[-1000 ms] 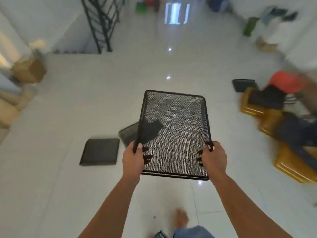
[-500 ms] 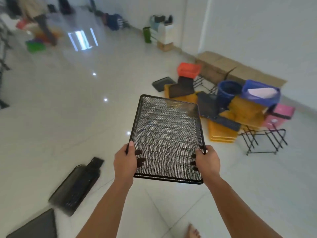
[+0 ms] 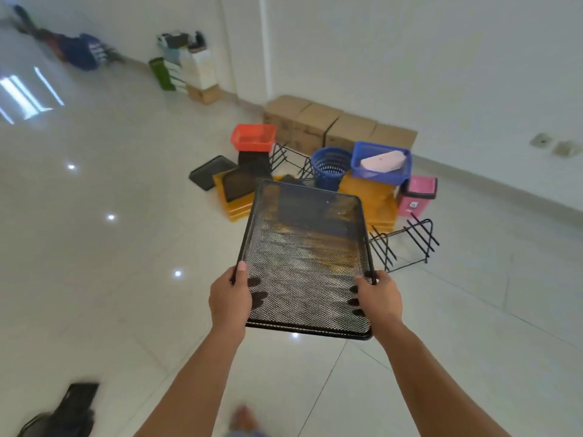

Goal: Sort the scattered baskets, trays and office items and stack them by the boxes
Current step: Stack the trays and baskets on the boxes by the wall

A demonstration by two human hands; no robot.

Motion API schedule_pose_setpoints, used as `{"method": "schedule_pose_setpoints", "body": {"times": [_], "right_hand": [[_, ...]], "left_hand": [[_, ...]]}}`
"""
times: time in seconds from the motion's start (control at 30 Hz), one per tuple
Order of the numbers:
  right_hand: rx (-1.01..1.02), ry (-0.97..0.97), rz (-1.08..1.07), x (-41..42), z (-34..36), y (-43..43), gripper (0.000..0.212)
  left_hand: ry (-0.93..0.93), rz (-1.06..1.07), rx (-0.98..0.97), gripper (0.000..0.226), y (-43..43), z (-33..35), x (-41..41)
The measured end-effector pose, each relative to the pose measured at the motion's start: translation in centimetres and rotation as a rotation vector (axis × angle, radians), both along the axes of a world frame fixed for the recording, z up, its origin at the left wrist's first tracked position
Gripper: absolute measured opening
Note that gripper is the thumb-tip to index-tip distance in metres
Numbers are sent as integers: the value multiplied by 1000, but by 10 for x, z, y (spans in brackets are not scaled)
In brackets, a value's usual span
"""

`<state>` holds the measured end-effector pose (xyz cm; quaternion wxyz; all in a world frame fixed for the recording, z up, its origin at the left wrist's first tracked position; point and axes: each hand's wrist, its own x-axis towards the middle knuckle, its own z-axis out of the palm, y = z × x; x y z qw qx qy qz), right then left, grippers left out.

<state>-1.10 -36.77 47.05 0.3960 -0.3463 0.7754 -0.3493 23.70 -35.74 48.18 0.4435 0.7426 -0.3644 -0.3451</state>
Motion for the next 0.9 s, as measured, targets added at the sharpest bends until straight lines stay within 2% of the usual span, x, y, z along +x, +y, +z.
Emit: {"method": "schedule_pose_setpoints", "body": {"times": [0.23,0.43,0.77,0.9], "right_hand": [[27,-30,-133,-5,-8,-56,22],[32,-35,-298,-6,-6,-96,23],[95,-31,-533,-54,-23,-124,23],[125,-45,-551,-84,-34,-152,22]], "left_hand": [[-5,-131,45,42,-92,-15,-3],[12,-289,81,40,-176,-13,-13],[-45,-498,151,33,-263,-36,-86],[-77,-519,165,40,-297,-46,-118]]}}
